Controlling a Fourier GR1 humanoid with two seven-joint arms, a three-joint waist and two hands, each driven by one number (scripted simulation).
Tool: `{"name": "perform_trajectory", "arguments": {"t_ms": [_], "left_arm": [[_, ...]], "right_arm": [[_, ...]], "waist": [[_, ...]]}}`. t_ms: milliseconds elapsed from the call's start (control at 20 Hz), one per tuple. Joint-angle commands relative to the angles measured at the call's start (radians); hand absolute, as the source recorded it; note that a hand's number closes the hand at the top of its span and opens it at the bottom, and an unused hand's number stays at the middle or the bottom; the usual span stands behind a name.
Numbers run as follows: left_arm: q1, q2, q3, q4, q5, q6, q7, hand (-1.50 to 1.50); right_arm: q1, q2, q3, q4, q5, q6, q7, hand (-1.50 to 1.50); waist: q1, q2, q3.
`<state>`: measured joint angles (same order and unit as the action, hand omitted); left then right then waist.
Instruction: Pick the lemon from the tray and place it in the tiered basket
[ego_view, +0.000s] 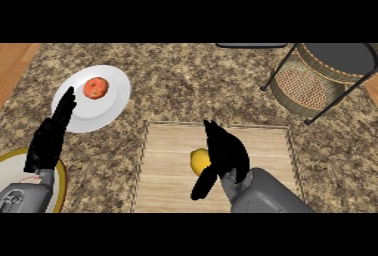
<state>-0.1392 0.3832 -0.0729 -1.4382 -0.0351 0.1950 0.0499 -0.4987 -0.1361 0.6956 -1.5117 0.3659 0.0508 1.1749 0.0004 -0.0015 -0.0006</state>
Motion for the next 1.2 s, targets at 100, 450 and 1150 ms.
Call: {"name": "perform_trajectory", "arguments": {"t_ms": [100,450,1150], "left_arm": [[-0.030,-0.004,0.019,-0.033,-0.008,-0.008,0.061,0.00],[-0.029,-0.007,0.073,0.060,0.000,-0.050,-0.044,0.00],[-0.052,-0.090,0.047,0.067,-0.080,-0.021,-0.026,0.00]], "right_arm": [[-0.026,0.054,-0.048,0.081,0.027,0.059,0.120,-1.50],[0.010,0.091,-0.104,0.161,0.049,0.068,0.013,-1.50],[-0.028,0.134,-0.013,0.227,0.062,0.159,-0.064,1.50]], "waist": [[0.002,0.000,0.000],[0.001,0.003,0.000],[0.000,0.002,0.000]]}}
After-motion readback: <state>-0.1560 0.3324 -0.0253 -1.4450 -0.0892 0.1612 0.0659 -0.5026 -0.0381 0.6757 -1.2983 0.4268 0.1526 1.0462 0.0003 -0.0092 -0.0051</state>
